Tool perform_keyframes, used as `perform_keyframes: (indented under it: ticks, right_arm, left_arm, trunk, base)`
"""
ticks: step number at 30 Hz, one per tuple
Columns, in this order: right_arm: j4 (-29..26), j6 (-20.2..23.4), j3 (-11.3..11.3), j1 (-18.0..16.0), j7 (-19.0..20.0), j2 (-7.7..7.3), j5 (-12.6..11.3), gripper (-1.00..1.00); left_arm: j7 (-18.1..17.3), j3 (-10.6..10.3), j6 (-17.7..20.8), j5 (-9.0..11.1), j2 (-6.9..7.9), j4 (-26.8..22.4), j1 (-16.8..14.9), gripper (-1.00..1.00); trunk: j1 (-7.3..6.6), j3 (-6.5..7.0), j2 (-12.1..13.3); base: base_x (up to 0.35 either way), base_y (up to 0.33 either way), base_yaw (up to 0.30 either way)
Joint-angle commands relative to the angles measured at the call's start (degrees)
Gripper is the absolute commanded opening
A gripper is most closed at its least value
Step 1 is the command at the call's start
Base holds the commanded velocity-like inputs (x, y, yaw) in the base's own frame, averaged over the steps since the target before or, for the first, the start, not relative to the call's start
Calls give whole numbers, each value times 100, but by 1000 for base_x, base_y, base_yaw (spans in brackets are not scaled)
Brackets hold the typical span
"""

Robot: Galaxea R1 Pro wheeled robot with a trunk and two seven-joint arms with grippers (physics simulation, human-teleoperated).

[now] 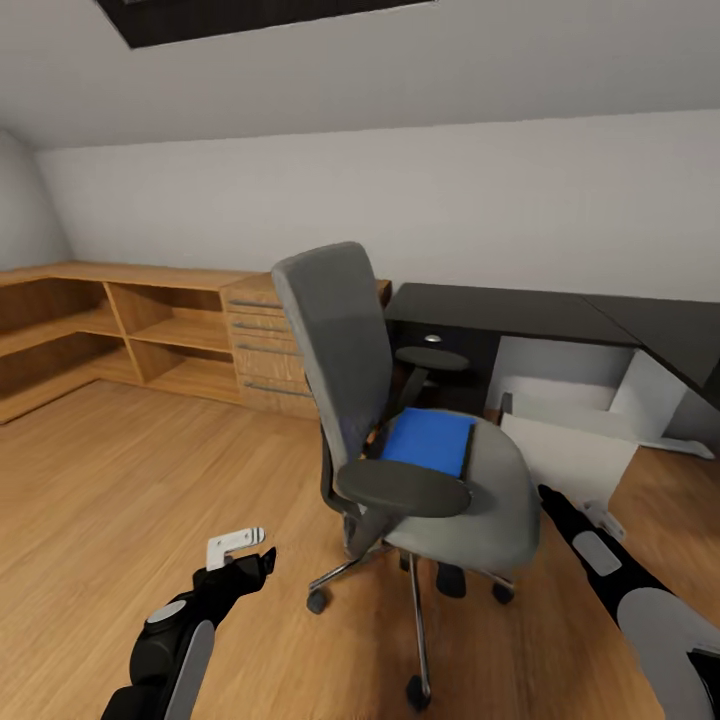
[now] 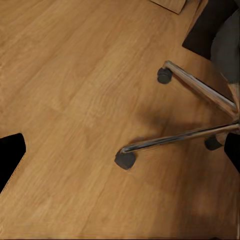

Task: In the bedroom, organize the workspace by keeping the computer under the desk, ensuring the monitor is on the desk, placing the keyboard on the desk next to the monitor, placing the mouse on the desk next to the keyboard, moving the folder from the swivel chair onto the desk next to the mouse, stacking the notebook on top of the folder with the pen on top of the notebook, and positioning the swivel chair next to the desk.

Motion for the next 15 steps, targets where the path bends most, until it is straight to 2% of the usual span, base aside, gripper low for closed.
perform_keyframes:
  ticks: [1, 9, 15]
  right_arm:
    - [13, -15, 77, 0, 39, 59, -103, 100]
    - [13, -15, 77, 0, 37, 59, -103, 100]
    - [13, -15, 77, 0, 94, 59, -103, 100]
  left_arm:
    - [43, 2, 25, 61, -5, -3, -7, 100]
    - [43, -7, 25, 61, -8, 5, -4, 100]
    - [43, -18, 30, 61, -8, 5, -5, 100]
  trunk:
    - [-3, -5, -2]
    - [-3, -5, -2]
    - [-3, -5, -2]
  base:
    - [-95, 0, 246]
    - [-12, 0, 217]
    - [-236, 0, 32]
